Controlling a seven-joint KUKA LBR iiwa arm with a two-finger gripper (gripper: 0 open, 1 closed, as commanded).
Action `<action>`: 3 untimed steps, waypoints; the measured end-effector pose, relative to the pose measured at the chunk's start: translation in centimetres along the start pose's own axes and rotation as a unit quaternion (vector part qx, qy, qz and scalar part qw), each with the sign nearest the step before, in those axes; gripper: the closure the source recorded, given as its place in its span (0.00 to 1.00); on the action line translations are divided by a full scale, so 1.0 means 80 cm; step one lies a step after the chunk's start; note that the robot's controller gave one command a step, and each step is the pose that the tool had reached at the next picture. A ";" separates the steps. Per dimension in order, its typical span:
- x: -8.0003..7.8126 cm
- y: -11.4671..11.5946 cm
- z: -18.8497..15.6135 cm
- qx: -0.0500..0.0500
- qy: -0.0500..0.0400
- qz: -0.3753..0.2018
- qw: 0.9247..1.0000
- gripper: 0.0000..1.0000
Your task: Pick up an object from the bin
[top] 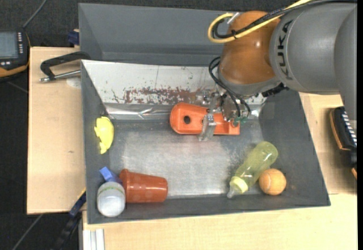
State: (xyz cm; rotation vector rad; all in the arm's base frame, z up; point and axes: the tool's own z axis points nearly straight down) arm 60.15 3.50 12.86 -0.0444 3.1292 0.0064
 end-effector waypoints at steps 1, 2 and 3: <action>0.002 -0.002 0.009 0.000 -0.001 -0.004 1.000 1.00; 0.001 -0.006 -0.029 0.000 0.000 -0.012 1.000 1.00; 0.003 -0.012 -0.100 -0.001 -0.003 0.019 1.000 1.00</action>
Offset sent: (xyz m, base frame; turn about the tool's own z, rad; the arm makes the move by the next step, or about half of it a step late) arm 0.0003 -0.0080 0.0479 -0.0315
